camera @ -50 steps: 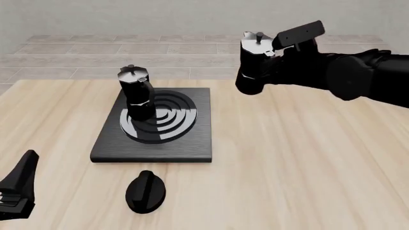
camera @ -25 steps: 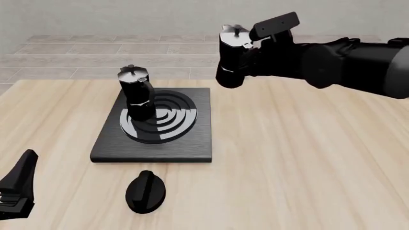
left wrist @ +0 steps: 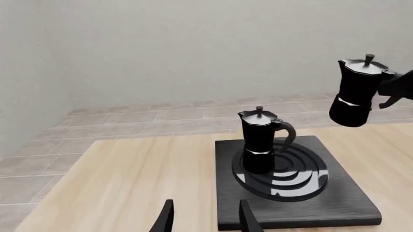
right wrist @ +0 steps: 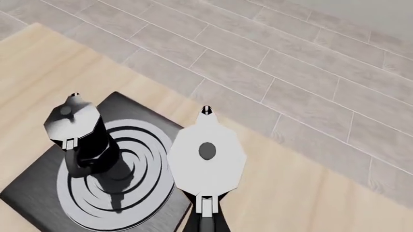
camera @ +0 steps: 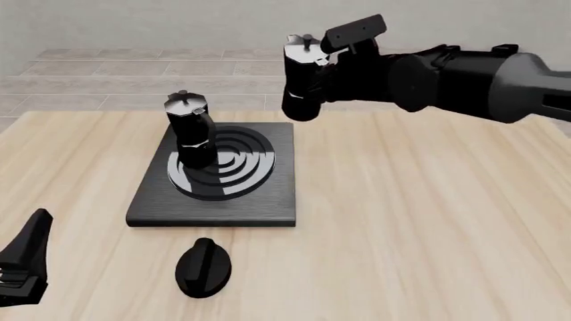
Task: Put both moka pots on the stove.
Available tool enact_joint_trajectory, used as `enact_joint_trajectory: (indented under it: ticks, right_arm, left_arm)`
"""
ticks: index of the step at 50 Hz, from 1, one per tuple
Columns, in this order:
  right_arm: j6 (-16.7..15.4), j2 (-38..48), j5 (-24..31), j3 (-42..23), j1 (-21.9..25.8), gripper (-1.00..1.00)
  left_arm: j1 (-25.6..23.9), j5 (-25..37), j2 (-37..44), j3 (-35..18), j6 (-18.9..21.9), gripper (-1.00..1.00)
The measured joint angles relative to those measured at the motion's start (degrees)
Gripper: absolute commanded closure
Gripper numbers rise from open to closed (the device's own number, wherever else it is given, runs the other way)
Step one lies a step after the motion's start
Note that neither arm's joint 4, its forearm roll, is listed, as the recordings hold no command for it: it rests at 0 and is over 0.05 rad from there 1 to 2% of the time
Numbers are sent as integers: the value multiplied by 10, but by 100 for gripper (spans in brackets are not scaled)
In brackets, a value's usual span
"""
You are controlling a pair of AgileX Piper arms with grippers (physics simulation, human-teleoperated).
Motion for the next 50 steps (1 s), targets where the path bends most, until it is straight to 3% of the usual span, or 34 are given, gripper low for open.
enact_joint_trajectory:
  ticks: [50]
  right_arm:
    - [6,108,20,-105,48,100]
  left_arm:
    - [4,1,0,-2,-2,-100]
